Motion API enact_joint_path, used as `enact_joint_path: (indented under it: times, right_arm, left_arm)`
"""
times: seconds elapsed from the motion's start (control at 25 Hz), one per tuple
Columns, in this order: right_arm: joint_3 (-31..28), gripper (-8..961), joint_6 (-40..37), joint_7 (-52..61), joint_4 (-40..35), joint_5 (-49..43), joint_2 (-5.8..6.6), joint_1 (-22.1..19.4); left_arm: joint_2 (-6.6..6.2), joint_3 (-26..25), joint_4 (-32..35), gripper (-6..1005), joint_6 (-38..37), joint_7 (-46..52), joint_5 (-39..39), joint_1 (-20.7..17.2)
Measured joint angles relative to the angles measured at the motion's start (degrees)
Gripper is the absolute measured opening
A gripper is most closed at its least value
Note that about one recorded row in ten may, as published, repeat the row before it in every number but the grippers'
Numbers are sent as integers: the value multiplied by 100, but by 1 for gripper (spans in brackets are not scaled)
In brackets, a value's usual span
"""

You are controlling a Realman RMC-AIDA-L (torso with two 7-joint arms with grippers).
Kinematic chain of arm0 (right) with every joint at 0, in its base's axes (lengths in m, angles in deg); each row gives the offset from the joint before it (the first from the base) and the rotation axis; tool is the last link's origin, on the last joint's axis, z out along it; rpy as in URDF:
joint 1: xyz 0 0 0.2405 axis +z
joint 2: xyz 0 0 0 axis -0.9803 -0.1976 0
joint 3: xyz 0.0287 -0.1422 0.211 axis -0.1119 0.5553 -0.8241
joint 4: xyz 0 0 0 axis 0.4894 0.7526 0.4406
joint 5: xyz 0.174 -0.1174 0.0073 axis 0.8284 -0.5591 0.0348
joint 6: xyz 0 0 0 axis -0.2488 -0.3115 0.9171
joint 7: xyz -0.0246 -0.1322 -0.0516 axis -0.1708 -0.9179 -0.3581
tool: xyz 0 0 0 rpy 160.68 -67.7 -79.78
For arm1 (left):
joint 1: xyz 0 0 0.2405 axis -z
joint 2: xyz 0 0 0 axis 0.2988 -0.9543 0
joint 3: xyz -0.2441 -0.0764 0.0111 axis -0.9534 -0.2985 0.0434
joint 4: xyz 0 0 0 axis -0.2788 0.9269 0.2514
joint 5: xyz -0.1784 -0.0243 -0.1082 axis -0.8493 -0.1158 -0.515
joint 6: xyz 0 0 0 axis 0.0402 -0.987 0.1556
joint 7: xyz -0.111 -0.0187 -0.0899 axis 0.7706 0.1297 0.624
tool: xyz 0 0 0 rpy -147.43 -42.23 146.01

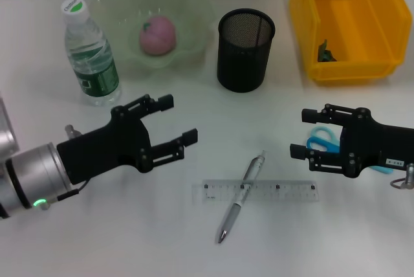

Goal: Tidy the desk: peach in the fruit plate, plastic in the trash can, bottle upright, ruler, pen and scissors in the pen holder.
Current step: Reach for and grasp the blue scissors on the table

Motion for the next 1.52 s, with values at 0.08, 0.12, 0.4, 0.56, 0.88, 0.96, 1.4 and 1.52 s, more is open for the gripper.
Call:
enact_joint_path:
  times: [0.08, 0.12, 0.4, 0.56, 0.88, 0.96, 1.4, 1.52]
  right_arm:
    - [0, 738, 53, 0, 3, 0, 0, -2]
    - [0, 738, 53, 0, 3, 0, 0, -2]
    - [0, 738, 125, 0, 5, 0, -12, 1]
    - [0, 738, 125, 0, 5, 0, -37, 4]
    - [1, 738, 102, 54, -29, 17, -49, 12]
    - [0, 738, 80, 363, -145, 9, -51, 49]
    - [5, 738, -660, 3018, -1987, -946, 39, 457]
    - [8, 738, -867, 3709, -2464, -1497, 53, 728]
  left_arm:
    - [0, 188, -11, 801, 77, -2, 0, -15]
    - [0, 188, -11, 801, 77, -2, 0, -15]
    - [-2, 437, -11, 801, 93, -22, -1, -1]
    - [4, 440, -9, 800, 99, -83, -1, 4]
    - [8, 442, -10, 800, 191, -89, -24, 13]
    - [11, 442, -11, 800, 196, -89, -25, 13]
    - [21, 442, -87, 800, 180, -90, -44, -7]
    - [25, 442, -94, 800, 185, -90, -40, -13]
